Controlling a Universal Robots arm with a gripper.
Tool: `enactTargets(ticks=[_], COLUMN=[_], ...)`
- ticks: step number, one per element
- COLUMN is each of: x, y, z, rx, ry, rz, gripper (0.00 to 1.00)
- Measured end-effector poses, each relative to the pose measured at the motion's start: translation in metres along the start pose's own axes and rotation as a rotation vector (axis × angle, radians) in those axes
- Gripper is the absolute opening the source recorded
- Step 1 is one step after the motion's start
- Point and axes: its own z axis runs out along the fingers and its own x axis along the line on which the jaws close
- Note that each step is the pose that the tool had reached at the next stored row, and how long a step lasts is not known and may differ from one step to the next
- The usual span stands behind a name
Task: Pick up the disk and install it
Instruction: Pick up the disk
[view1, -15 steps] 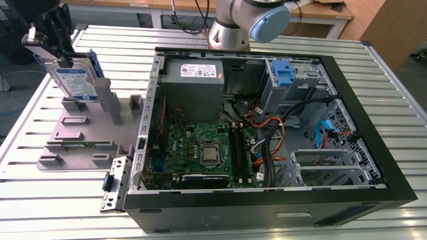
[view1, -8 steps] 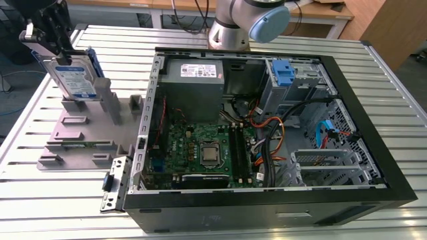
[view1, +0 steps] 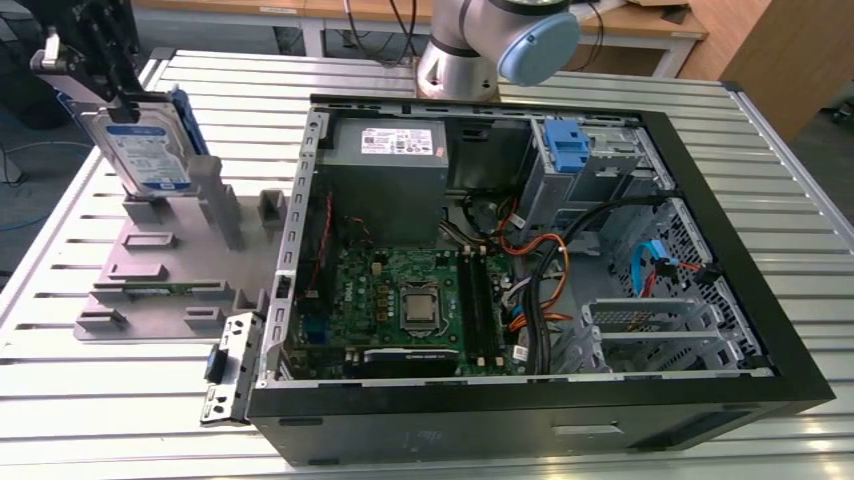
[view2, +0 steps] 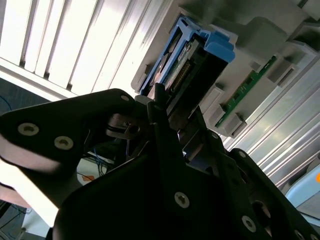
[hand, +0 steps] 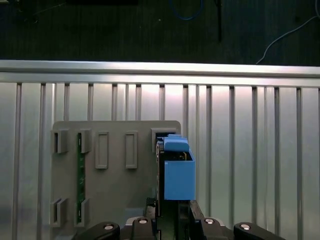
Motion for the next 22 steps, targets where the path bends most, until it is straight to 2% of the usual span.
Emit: enactTargets(ticks=[3, 17, 22], x=[-0.0001, -0.0001, -0.0003], y=[0.0001, 0.0001, 0.0001], z=[-0.0021, -0.0027, -0.0063], rx=[0.0004, 0.0003, 0.0004], ry=[-0.0001, 0.0000, 0.0000], rz=[0.000, 0.000, 0.000], gripper=[0.35, 0.35, 0.35])
